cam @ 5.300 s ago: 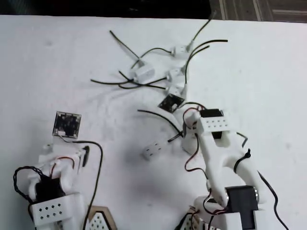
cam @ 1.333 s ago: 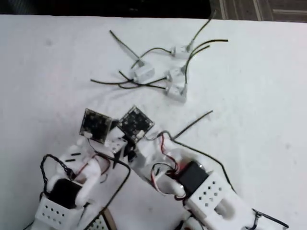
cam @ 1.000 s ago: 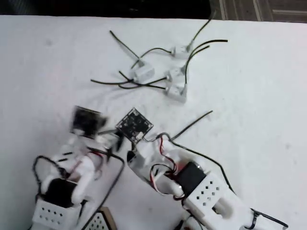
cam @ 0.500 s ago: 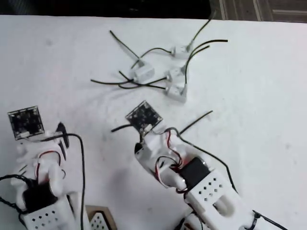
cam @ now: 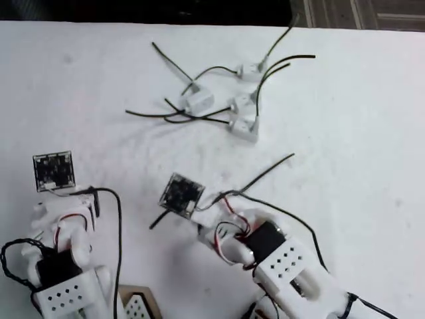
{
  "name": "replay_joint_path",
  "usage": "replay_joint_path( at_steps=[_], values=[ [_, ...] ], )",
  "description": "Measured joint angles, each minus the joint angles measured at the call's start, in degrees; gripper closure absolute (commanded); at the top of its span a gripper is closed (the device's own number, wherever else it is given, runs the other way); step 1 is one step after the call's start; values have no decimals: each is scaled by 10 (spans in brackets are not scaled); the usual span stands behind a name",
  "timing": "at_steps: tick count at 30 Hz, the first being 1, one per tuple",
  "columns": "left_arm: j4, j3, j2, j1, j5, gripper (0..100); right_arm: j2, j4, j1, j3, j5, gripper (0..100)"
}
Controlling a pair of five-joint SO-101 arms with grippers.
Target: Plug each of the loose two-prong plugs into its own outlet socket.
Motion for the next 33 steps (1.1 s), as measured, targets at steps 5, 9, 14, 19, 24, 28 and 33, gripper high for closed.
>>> replay_joint_path(
  at_steps=[5,9,14,19,24,28,33],
  values=[
    [0,3,0,23,0,796,-13,4,74,-25,-25,981],
    [0,8,1,87,0,793,-45,20,154,-76,-92,981],
    [0,11,1,181,-69,793,-96,27,241,-95,-160,981],
    [15,11,1,281,-88,781,-119,27,302,-95,-186,981],
    [55,-11,1,345,-91,755,-120,27,346,-95,-188,981],
    [86,-57,0,388,-110,754,-121,7,360,-70,-188,981],
    [104,-109,25,440,-117,754,-122,-21,385,-51,-188,981]
  ],
)
